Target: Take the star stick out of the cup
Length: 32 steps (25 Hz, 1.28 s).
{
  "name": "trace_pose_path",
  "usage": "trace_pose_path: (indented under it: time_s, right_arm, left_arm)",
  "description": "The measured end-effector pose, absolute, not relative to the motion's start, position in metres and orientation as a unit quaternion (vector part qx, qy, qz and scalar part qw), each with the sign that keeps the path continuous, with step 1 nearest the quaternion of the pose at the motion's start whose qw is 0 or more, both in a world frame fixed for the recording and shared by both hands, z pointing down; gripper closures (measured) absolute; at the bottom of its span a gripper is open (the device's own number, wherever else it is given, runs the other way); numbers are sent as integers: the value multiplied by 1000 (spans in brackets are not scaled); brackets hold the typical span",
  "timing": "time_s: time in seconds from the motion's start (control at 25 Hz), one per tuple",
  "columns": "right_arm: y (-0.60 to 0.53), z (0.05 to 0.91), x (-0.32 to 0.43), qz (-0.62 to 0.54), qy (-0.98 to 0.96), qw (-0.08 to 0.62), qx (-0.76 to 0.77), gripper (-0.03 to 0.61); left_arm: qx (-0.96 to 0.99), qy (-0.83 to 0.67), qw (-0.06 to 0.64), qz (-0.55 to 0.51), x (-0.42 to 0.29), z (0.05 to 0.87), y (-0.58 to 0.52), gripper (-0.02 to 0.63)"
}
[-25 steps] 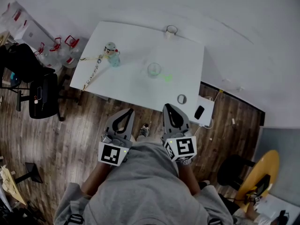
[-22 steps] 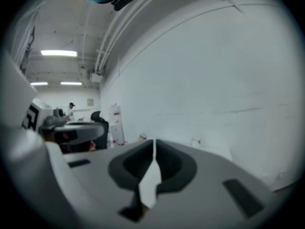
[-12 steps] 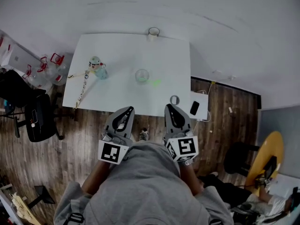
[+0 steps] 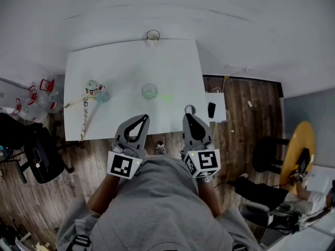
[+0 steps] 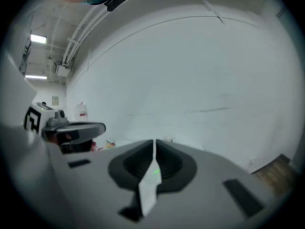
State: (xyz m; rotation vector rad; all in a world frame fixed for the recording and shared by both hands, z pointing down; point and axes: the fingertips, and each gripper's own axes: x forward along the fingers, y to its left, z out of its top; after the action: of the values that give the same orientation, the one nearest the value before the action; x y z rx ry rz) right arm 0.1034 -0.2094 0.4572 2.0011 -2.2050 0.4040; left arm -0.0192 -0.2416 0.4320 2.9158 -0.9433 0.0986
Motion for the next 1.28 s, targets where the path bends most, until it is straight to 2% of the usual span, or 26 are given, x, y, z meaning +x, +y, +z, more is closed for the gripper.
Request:
trace_pose_path:
  time_s: [0.64, 0.68, 0.72, 0.76, 1.28]
  right_arm:
    - [-250, 513, 104, 247, -636, 1, 731, 537]
    - [-253, 518, 102, 256, -633, -2, 731, 513]
    - [-255, 524, 100, 266, -630, -5, 730, 448]
    - [-256, 529, 98, 275, -626, -7, 730, 423]
    - [-277, 592, 104, 349, -570, -10, 743, 423]
  left_arm:
    - [979, -185, 49, 65, -17, 454, -296, 581]
    - [980, -179, 49, 68, -17, 456, -298, 581]
    - [981, -172, 48, 71, -18, 458, -299, 581]
    - [982, -166, 49, 74, -19, 459, -300, 581]
    - [984, -131, 66, 100, -23, 481, -319, 581]
